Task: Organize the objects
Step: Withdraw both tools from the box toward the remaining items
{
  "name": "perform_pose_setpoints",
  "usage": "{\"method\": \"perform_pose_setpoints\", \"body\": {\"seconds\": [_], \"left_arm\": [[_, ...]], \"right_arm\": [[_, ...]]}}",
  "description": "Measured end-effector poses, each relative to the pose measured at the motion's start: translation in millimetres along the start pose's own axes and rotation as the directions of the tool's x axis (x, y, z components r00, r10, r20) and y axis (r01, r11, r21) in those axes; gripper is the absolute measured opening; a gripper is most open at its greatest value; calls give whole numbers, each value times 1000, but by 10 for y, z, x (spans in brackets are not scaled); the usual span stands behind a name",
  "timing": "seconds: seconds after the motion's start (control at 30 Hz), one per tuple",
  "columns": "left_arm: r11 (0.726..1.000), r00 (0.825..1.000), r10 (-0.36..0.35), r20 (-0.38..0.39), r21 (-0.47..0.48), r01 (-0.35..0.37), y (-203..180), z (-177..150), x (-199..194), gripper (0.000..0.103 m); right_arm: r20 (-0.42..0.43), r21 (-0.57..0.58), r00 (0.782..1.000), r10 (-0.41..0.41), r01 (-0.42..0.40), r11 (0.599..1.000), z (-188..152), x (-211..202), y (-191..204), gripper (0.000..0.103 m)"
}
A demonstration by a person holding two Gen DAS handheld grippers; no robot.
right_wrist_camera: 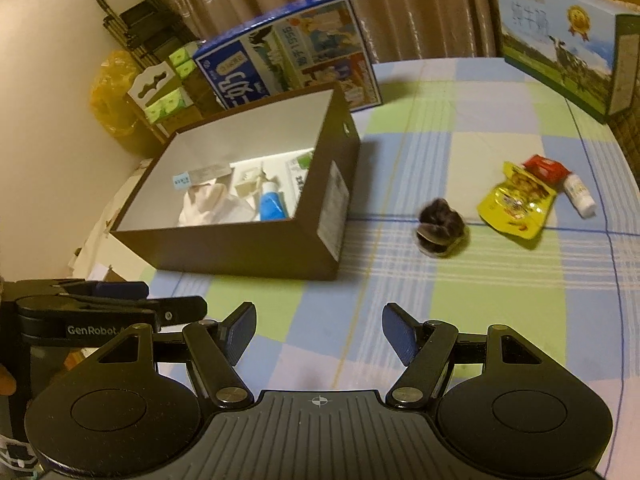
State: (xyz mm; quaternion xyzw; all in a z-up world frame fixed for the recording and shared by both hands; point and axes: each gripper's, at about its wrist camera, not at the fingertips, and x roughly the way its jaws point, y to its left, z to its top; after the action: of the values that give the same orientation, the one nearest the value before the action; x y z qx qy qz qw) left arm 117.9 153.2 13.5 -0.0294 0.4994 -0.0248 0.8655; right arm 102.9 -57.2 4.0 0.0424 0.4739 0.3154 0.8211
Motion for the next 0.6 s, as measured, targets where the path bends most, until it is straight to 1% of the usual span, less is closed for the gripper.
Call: {"method": "perform_pose_setpoints", "body": {"seconds": [0.17,0.47,0.6], "left_arm": [[1000,1000,-5,-10,11,6,-139,-12,31,87],[998,999,-34,-30,53,36,-511,-43,128,87],[995,998,-46,-41,82,49,-705,-43,184,87]], "right_arm": [[-15,13,1000,-5,6,1000,-51,-54,-133,67],[-28,55,999,-20,21,998,-142,-206,-422,67],[-39,80,998,-45,48,996,-181,-280,-572,67]]}}
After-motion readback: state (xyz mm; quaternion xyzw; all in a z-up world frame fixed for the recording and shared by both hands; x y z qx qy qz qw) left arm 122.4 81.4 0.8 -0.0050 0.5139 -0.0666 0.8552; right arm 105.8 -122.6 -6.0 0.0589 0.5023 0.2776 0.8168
